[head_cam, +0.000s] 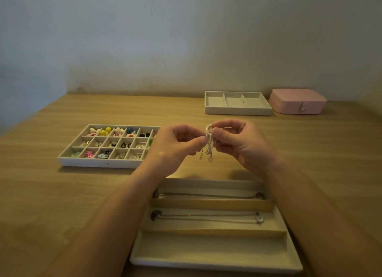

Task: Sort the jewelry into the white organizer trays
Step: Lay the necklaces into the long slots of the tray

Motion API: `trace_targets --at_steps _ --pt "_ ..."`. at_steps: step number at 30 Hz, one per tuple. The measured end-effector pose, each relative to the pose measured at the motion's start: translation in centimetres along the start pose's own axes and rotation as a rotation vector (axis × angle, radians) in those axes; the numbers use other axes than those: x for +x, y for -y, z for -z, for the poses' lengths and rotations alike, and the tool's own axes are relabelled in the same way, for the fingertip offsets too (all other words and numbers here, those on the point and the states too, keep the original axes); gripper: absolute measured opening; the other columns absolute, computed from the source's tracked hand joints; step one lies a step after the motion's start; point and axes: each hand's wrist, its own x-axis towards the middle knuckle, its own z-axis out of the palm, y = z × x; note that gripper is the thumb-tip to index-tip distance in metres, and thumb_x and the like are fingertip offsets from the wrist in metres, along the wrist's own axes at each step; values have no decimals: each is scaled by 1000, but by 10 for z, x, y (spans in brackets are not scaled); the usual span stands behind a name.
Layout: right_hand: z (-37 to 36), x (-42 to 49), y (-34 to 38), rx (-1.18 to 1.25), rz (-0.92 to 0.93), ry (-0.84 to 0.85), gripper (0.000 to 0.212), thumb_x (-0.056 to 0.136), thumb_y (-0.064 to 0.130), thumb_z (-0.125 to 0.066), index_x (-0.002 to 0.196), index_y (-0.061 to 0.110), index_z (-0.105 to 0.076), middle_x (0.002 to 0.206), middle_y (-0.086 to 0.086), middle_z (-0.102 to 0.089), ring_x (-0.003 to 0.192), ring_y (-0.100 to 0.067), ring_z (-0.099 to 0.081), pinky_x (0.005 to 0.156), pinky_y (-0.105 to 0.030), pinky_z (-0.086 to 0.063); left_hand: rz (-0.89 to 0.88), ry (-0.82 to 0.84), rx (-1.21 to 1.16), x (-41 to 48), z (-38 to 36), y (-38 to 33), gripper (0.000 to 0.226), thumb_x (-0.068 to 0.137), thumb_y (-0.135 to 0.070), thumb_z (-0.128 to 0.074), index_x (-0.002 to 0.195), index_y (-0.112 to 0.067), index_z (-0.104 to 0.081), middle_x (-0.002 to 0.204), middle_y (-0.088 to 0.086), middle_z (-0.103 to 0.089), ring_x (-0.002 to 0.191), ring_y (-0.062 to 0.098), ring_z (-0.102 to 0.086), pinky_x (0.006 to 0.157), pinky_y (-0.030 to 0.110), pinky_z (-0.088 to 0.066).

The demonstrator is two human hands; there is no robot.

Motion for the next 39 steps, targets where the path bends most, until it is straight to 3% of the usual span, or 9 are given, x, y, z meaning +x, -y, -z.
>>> trace_targets --at_steps 8,11,16,20,24,28,32,35,39 --pt "2 3 4 365 -57 -34 17 100 15 -55 113 11 -64 75 -1 -61 73 -15 -64 77 -32 -55 221 -61 -340 2 8 -3 17 96 -6 -57 108 -11 -69 76 1 -68 78 16 -65 77 31 -51" --pt "5 2 5 433 -80 -37 27 100 16 -55 125 9 -61 78 0 -62 60 -10 -55 62 -27 -53 263 -82 -439 4 10 -4 24 95 -2 -47 104 -9 -68 68 0 -59 69 15 -58 68 29 -46" --pt "10 1 6 328 -39 -1 34 94 17 -59 127 11 -63 90 -1 -68 51 -5 -34 44 -17 -38 197 -112 47 3 12 1 29 98 -6 -48 95 -14 -75 60 -8 -55 59 9 -49 57 23 -42" --pt "8 0 7 265 -62 106 39 90 24 -60 127 14 -62 99 -2 -71 52 -6 -30 43 -15 -33 127 119 441 -1 11 0 29 104 -23 -45 96 -26 -73 67 -22 -57 66 -9 -53 65 18 -40" --pt "11 -1 8 319 -95 130 40 92 34 -54 126 15 -62 105 -2 -73 46 -5 -33 43 -15 -33 179 249 419 -3 16 0 45 104 -46 -38 86 -21 -72 65 -19 -57 67 -2 -51 70 28 -40" --pt "17 2 7 386 -100 30 45 87 32 -57 126 11 -63 108 -7 -73 46 -4 -32 44 -16 -31 123 128 398 -1 19 0 40 98 -46 -51 82 -13 -68 82 -7 -64 84 11 -59 78 36 -46" --pt "24 6 1 455 -141 -122 31 94 26 -56 121 13 -66 88 -2 -69 49 -6 -34 46 -19 -31 158 -99 -51 3 22 -4 43 102 -29 -50 65 -22 -71 98 12 -73 99 26 -66 88 39 -50" --pt "26 8 0 490 -151 -181 26 96 25 -56 116 13 -66 72 1 -56 54 -9 -37 48 -21 -34 205 -133 -406 8 28 -4 45 102 -24 -44 58 -17 -43 71 6 -67 85 22 -68 87 37 -48" --pt "24 9 -1 502 -143 -146 29 92 26 -57 115 12 -65 69 2 -50 59 -11 -37 53 -23 -34 230 -153 -721 8 29 -1 45 98 -28 -51 55 -19 -43 54 1 -45 65 20 -63 74 35 -52"
